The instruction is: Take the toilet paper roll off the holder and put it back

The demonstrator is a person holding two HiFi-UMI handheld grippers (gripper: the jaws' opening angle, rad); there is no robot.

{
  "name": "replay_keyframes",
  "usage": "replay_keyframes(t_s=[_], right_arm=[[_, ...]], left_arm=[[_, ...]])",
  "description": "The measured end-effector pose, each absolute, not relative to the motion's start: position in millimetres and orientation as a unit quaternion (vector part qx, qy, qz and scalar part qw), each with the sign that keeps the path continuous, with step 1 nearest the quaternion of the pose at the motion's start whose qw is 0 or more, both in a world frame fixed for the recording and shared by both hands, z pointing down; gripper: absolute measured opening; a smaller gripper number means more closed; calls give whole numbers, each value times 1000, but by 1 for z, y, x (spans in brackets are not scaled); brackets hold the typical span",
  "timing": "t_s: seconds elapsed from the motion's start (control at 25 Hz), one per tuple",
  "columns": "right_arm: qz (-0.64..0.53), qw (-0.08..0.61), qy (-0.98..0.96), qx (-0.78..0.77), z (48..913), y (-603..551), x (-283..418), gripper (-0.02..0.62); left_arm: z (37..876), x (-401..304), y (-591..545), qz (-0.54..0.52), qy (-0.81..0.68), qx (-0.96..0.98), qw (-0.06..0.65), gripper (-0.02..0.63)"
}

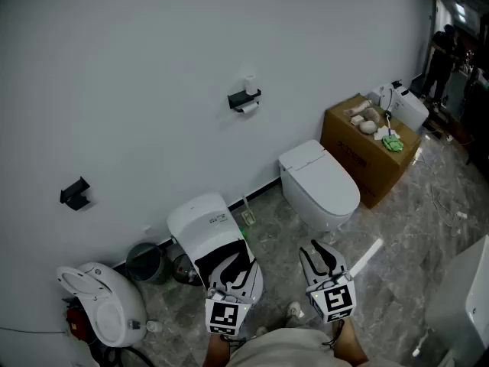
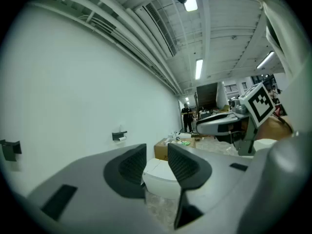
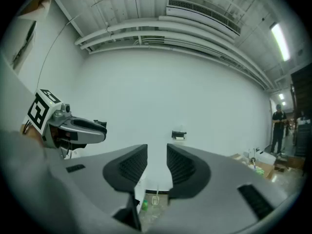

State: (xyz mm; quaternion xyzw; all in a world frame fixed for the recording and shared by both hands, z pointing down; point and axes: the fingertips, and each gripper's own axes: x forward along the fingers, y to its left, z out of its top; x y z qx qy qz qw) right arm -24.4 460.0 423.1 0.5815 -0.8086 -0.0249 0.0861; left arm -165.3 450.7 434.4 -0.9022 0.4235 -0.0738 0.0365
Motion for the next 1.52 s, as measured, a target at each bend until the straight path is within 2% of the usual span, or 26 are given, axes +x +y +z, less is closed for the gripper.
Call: replay_keyframes(t_s=[0.16,0.72,1.52], right_arm=[[-16,81,-809,582,425,443,-7,132],[-15,73,-836,544,422,381,57,147],[-5,75,-841,536,438,290,80,147]], left_arm=[[437,-148,431,-76,426,-901,34,144],[431,-81,372,-84,455,-886,43,143],[444,-62,284,-94,467,-878,37,133]])
